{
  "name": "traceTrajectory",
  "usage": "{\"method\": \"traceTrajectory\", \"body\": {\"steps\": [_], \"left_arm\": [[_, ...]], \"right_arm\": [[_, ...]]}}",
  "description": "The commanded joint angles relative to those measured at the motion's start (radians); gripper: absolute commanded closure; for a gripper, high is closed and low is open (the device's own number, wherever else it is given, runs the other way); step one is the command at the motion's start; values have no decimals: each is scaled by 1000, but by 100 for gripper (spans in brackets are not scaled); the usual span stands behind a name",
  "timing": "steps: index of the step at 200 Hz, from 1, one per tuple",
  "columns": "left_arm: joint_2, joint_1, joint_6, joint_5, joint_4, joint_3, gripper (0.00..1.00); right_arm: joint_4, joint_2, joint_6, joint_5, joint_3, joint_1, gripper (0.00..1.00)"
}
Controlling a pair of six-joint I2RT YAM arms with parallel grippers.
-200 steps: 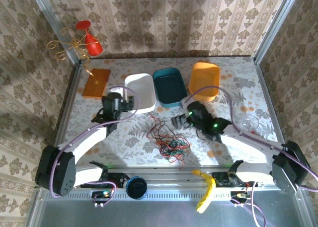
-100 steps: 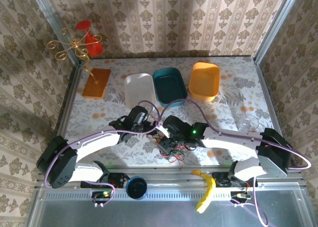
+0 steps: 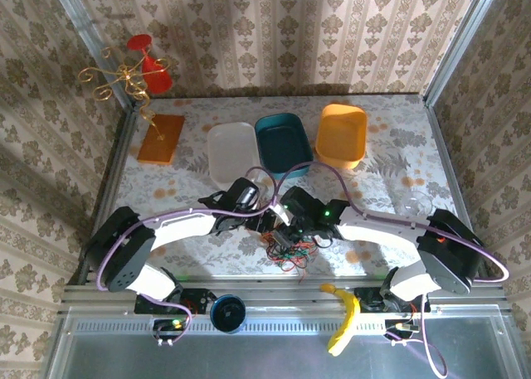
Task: Untangle the cables
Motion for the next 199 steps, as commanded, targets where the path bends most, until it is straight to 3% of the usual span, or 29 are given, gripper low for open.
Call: {"method": "traceTrajectory", "body": {"steps": [1, 17, 30, 45, 104, 124, 182, 199], "left_arm": [[20, -23, 35, 36, 5, 44, 19], [34, -26, 43, 43, -1, 57, 28], [41, -26, 50, 49, -5, 66, 41], [46, -26, 55, 56, -13, 75, 55], [97, -26, 68, 93, -16, 111, 84], [105, -26, 67, 91, -17, 126, 100], [6, -24, 65, 59, -46, 165, 100], [-31, -22, 69, 36, -65, 184, 100]], "right_arm": [[48, 31, 22, -66, -11, -3, 67], [46, 38, 26, -80, -8, -14, 83], [45, 29, 37, -78, -12, -30, 90], [56, -7, 56, -79, -33, -55, 92], [105, -153, 134, -67, -128, -156, 93], [94, -156, 148, -32, -129, -158, 93], [97, -171, 199, 72, -169, -163, 94], [105, -187, 213, 97, -186, -166, 86]]}}
